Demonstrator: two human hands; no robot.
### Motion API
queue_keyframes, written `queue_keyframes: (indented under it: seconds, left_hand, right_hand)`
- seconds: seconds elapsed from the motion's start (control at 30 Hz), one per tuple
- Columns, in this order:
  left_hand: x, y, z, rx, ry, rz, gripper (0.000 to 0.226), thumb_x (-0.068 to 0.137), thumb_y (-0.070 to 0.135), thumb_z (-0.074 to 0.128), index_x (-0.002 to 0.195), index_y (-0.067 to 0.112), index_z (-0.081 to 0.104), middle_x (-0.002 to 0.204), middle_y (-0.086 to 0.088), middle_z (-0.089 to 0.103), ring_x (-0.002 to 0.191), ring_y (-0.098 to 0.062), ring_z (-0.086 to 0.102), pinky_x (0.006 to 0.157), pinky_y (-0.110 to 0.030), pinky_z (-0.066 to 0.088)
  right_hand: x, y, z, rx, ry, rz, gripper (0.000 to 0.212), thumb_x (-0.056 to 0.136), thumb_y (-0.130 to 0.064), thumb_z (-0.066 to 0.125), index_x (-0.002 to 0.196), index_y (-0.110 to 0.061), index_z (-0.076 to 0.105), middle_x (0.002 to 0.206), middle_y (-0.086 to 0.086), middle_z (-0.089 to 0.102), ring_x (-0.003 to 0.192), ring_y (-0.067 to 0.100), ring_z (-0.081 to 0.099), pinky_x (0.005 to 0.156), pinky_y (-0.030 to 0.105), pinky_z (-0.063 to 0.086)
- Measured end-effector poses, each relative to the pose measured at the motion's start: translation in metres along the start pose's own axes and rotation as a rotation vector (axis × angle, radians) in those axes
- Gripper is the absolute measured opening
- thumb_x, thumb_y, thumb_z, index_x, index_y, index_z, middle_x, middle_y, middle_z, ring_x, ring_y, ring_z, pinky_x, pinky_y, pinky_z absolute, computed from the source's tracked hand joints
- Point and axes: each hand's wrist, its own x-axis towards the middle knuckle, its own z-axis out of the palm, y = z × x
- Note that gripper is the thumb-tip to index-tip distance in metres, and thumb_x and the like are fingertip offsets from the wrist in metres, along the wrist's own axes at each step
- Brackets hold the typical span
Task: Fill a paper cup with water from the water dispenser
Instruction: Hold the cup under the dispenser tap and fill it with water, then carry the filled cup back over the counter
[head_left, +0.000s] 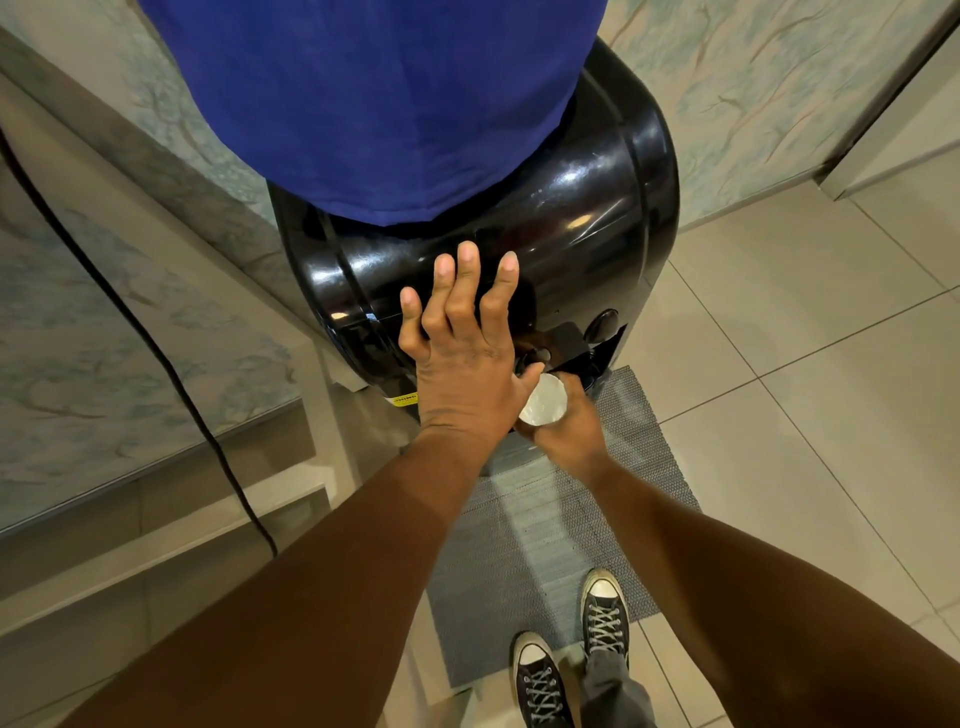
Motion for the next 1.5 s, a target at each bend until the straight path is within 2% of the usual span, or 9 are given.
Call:
queue_keyframes:
  seconds: [0.2,0.33,0.53,0.77,0.97,1.07,1.17,1.3,1.5]
  left_hand:
    - [-0.001,0.000,-0.005,-0.042,-0.066,-0.007,0.125,0.053,0.064,0.083,0.145,0.020,0.012,0.147,-0.008,0.006,0.138,-0.029,0.008,0.112,-0.055,0.018]
    - [-0.001,-0.002,-0.015,0.006,-0.174,0.019,0.122,0.065,0.062,0.078,0.149,0.019,0.001,0.150,-0.012,-0.002,0.141,-0.032,0.000,0.113,-0.053,0.007]
    - [-0.002,-0.006,-0.040,0.005,-0.313,0.032,0.109,0.086,0.027,0.068,0.149,0.021,-0.022,0.158,-0.012,-0.011,0.146,-0.030,-0.010,0.112,-0.050,-0.006]
    - [0.003,-0.017,-0.079,-0.213,-0.401,0.086,0.091,0.087,0.014,0.059,0.156,0.024,0.001,0.163,-0.007,0.000,0.149,-0.025,-0.004,0.119,-0.047,0.002]
    - [0.004,-0.035,-0.103,-0.585,-0.406,-0.018,0.059,0.098,0.031,0.048,0.152,0.022,0.028,0.153,-0.001,0.035,0.143,-0.016,0.023,0.114,-0.040,0.028]
    - [0.000,-0.044,-0.120,-0.872,-0.567,-0.214,0.066,0.088,0.062,0.052,0.146,0.035,0.037,0.136,0.011,0.052,0.127,-0.007,0.044,0.100,-0.031,0.042]
    - [-0.001,-0.057,-0.141,-1.052,-0.642,-0.335,0.084,0.069,0.080,0.059,0.141,0.040,0.042,0.128,0.017,0.055,0.117,0.001,0.051,0.086,-0.019,0.042]
    - [0.001,-0.074,-0.165,-1.165,-0.696,-0.379,0.100,0.056,0.080,0.067,0.142,0.035,0.042,0.130,0.013,0.055,0.116,0.001,0.052,0.086,-0.018,0.045]
    - [0.004,-0.098,-0.194,-1.239,-0.749,-0.393,0.100,0.058,0.069,0.079,0.143,0.031,0.040,0.125,0.017,0.055,0.111,-0.001,0.055,0.080,-0.015,0.050]
  right_hand:
    - [-0.022,0.009,-0.012,-0.031,-0.018,-0.008,0.068,0.064,-0.011,0.087,0.121,-0.018,0.049,0.104,-0.008,0.059,0.097,0.008,0.057,0.074,0.015,0.046]
    - [-0.039,-0.002,-0.025,-0.026,-0.048,-0.011,0.070,0.065,-0.015,0.087,0.121,-0.023,0.046,0.105,-0.008,0.058,0.095,0.004,0.057,0.077,0.015,0.048]
    - [-0.066,-0.031,-0.043,-0.042,0.001,-0.020,0.072,0.062,-0.016,0.089,0.115,-0.032,0.043,0.098,-0.023,0.051,0.091,-0.004,0.052,0.065,0.003,0.043]
    - [-0.090,-0.074,-0.054,-0.006,-0.029,-0.041,0.073,0.061,-0.021,0.089,0.117,-0.035,0.044,0.105,-0.014,0.056,0.100,0.010,0.054,0.077,0.020,0.047]
    - [-0.111,-0.118,-0.060,-0.001,-0.055,-0.084,0.076,0.059,-0.029,0.088,0.121,-0.037,0.044,0.109,-0.019,0.055,0.104,0.009,0.053,0.083,0.025,0.051]
    - [-0.119,-0.140,-0.059,0.020,-0.071,-0.107,0.075,0.057,-0.034,0.086,0.121,-0.036,0.047,0.110,-0.017,0.058,0.105,0.008,0.056,0.083,0.024,0.052]
    - [-0.124,-0.166,-0.059,0.039,-0.090,-0.142,0.072,0.055,-0.031,0.086,0.115,-0.041,0.049,0.107,-0.015,0.062,0.102,0.005,0.059,0.076,0.017,0.051]
    - [-0.127,-0.201,-0.055,0.035,-0.129,-0.208,0.069,0.058,-0.025,0.088,0.110,-0.047,0.049,0.104,-0.015,0.064,0.098,-0.006,0.059,0.071,0.011,0.050]
    - [-0.129,-0.251,-0.038,0.060,-0.203,-0.252,0.074,0.061,-0.025,0.089,0.122,-0.036,0.049,0.108,-0.013,0.062,0.100,0.006,0.062,0.075,0.021,0.057]
